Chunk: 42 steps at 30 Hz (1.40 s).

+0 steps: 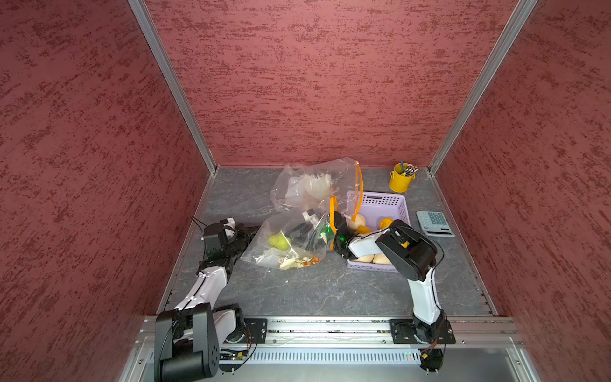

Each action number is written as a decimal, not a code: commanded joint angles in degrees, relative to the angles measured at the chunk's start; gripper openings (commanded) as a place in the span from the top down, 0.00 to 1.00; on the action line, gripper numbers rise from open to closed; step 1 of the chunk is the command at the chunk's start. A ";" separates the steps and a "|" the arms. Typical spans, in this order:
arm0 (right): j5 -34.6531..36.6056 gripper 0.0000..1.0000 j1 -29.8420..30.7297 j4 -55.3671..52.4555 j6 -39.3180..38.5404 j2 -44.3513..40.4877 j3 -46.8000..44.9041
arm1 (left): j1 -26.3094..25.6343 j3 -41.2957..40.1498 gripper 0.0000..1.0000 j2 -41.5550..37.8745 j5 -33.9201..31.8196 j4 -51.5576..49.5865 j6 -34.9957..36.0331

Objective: Open the zip-top bag and take out the pear
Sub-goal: Pick up the pear from the zipper food storage bag.

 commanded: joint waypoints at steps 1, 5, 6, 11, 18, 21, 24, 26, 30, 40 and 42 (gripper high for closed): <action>1.54 0.10 -0.05 -5.69 -3.29 1.07 2.21 | -0.64 -1.59 1.00 0.73 -0.56 3.04 -0.23; 1.05 0.08 -0.05 -7.24 -4.23 3.08 5.36 | -3.12 -2.65 1.00 2.52 -1.48 4.94 -0.61; 1.12 0.07 -0.04 -7.57 -4.77 3.66 6.26 | -4.07 -2.93 1.00 3.28 -1.78 6.01 -1.14; -0.10 0.07 0.13 -11.34 -6.06 6.17 10.29 | -8.15 -3.66 1.00 6.39 -3.91 10.41 -2.86; 0.70 0.09 0.74 -23.24 -11.76 7.11 13.85 | -9.53 -4.22 1.00 10.94 -5.10 16.00 -3.96; 0.43 0.11 1.10 -24.24 -11.81 8.90 15.14 | -10.00 -4.65 1.00 13.30 -5.57 19.04 -4.85; 0.67 0.14 1.18 -23.50 -11.73 9.95 15.95 | -10.78 -4.41 1.00 15.65 -5.57 22.31 -6.13; 0.41 0.21 1.23 -22.63 -11.39 10.50 16.24 | -11.33 -3.87 1.00 16.81 -5.14 23.30 -6.32; 0.21 0.37 1.16 -20.47 -10.39 9.96 15.09 | -10.72 -3.95 1.00 16.89 -5.20 23.47 -6.23; 2.81 0.51 -1.38 -24.74 -13.52 -5.82 7.21 | -5.08 -3.00 1.00 14.30 -4.49 16.03 -1.79; 3.06 0.51 -2.22 -28.50 -15.52 -9.98 5.83 | -4.31 -2.64 1.00 13.66 -5.09 14.04 -0.49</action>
